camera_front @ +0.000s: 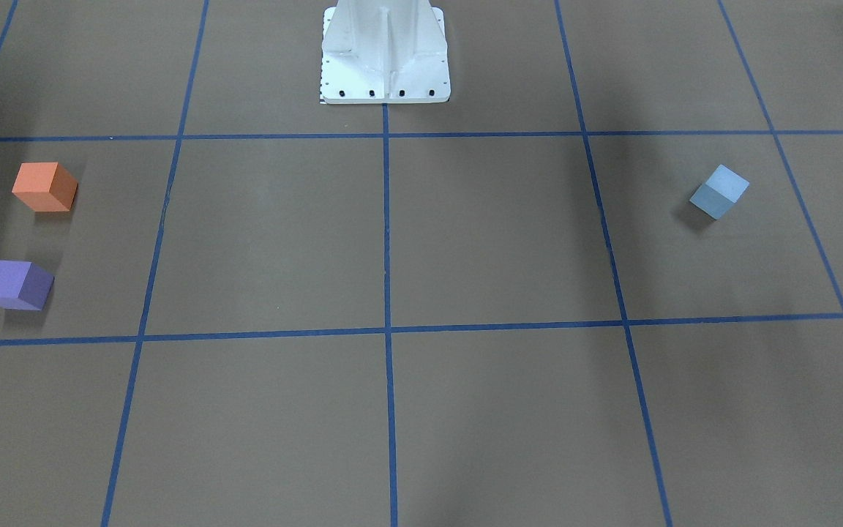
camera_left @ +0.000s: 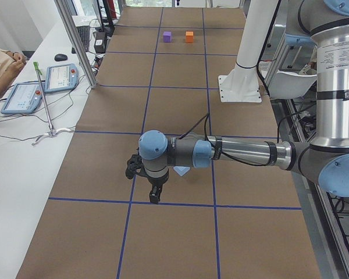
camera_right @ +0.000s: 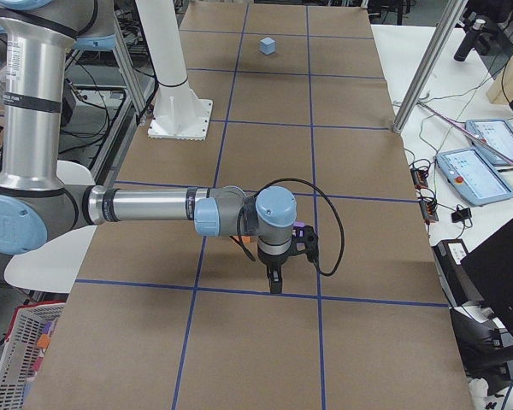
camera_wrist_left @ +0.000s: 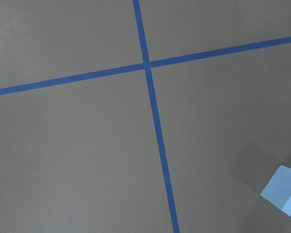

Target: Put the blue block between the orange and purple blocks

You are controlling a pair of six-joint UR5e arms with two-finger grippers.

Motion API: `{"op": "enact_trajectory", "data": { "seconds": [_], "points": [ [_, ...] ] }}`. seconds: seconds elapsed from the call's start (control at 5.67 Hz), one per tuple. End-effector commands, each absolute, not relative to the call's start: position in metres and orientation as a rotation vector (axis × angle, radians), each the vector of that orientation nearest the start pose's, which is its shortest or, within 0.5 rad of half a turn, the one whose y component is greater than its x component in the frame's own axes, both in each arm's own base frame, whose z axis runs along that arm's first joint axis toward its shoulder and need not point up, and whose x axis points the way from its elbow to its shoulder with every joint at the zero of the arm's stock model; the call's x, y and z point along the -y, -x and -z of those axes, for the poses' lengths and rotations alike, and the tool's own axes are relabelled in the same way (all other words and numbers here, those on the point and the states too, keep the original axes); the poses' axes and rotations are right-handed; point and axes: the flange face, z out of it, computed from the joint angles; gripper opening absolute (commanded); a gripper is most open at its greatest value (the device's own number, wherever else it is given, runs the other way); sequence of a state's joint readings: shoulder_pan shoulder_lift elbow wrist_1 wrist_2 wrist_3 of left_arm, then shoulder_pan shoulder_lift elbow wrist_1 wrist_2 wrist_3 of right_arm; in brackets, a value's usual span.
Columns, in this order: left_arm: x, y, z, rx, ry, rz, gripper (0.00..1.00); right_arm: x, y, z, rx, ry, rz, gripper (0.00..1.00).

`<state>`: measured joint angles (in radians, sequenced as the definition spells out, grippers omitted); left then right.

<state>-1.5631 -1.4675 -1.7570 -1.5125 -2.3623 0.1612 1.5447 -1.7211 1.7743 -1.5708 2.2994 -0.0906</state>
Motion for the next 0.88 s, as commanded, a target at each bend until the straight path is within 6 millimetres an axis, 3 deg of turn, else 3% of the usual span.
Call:
{"op": "enact_trajectory", "data": {
  "seconds": [0.0, 0.35, 0.71],
  "points": [
    [0.452, 0.058, -0.614, -0.785, -0.104, -0.179, 1.0, 0.434, -0.056, -0.629, 0.727, -0.078, 0.132, 1.0],
    [0.457, 0.058, -0.594, -0.751, -0.161, -0.206, 1.0, 0.435, -0.055, -0.627, 0.734, -0.09, 0.137, 1.0],
    [0.479, 0.057, -0.552, -0.711, -0.492, -0.336, 1.0, 0.435, -0.054, -0.626, 0.748, -0.091, 0.137, 1.0]
  ]
}}
